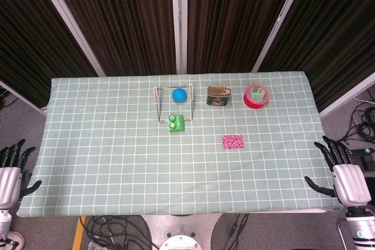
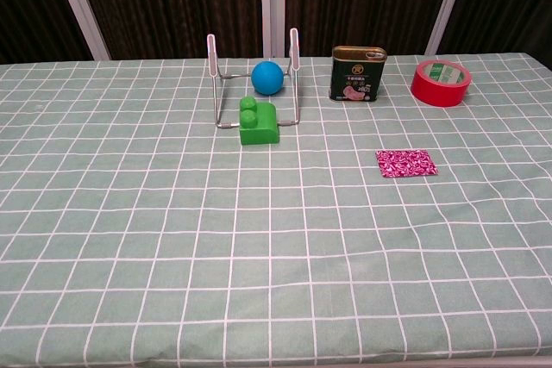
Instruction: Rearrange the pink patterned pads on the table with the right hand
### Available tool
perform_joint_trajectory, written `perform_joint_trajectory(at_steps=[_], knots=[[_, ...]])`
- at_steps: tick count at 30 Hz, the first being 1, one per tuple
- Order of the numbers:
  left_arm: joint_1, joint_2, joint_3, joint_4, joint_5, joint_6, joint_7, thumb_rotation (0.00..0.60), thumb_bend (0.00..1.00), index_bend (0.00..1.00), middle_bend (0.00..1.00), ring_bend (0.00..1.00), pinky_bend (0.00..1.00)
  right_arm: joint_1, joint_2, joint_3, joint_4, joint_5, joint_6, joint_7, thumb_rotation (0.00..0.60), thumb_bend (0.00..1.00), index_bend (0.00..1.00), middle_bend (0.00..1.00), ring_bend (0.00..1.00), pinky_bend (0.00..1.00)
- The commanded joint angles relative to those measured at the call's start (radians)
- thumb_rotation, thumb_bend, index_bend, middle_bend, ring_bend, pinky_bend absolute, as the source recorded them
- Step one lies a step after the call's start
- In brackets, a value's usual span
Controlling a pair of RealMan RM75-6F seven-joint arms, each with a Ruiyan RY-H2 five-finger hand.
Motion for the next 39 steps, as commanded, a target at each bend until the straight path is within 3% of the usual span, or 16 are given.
perform_joint_trajectory(at_steps=[1,20,23,31,34,39], knots=[[0.001,0.0,0.0,0.0,0.001,0.001,-0.001,0.6,0.04,0.25,0.15,0.12,0.13,0.0,0.001,0.0,0.0,0.0,0.001,0.0,0.495,0.14,0.11,0.0,0.0,0.0],[-0.001,0.006,-0.003,-0.017,0.002,0.001,0.01,0.6,0.04,0.25,0.15,0.12,0.13,0.002,-0.004,0.003,0.002,0.009,-0.008,-0.008,0.499,0.14,0.11,0.0,0.0,0.0],[-0.003,0.002,-0.003,-0.013,0.002,-0.003,0.007,0.6,0.04,0.25,0.15,0.12,0.13,0.023,-0.015,0.021,-0.015,0.03,-0.032,-0.056,0.502,0.2,0.12,0.0,0.0,0.0],[0.002,-0.002,0.0,-0.01,0.002,0.001,0.001,0.6,0.04,0.25,0.15,0.12,0.13,0.182,-0.052,0.082,-0.082,0.163,-0.3,-0.147,0.497,0.38,0.19,0.0,0.0,0.0],[0.005,-0.003,0.003,-0.007,0.002,0.002,0.0,0.6,0.04,0.25,0.15,0.12,0.13,0.255,-0.098,0.109,-0.076,0.238,-0.413,-0.179,0.489,0.45,0.24,0.0,0.0,0.0],[0.009,-0.002,0.005,-0.008,-0.003,0.0,-0.003,0.6,0.04,0.25,0.15,0.12,0.13,0.364,-0.203,0.139,-0.015,0.363,-0.554,-0.274,0.461,0.49,0.29,0.0,0.0,0.0]])
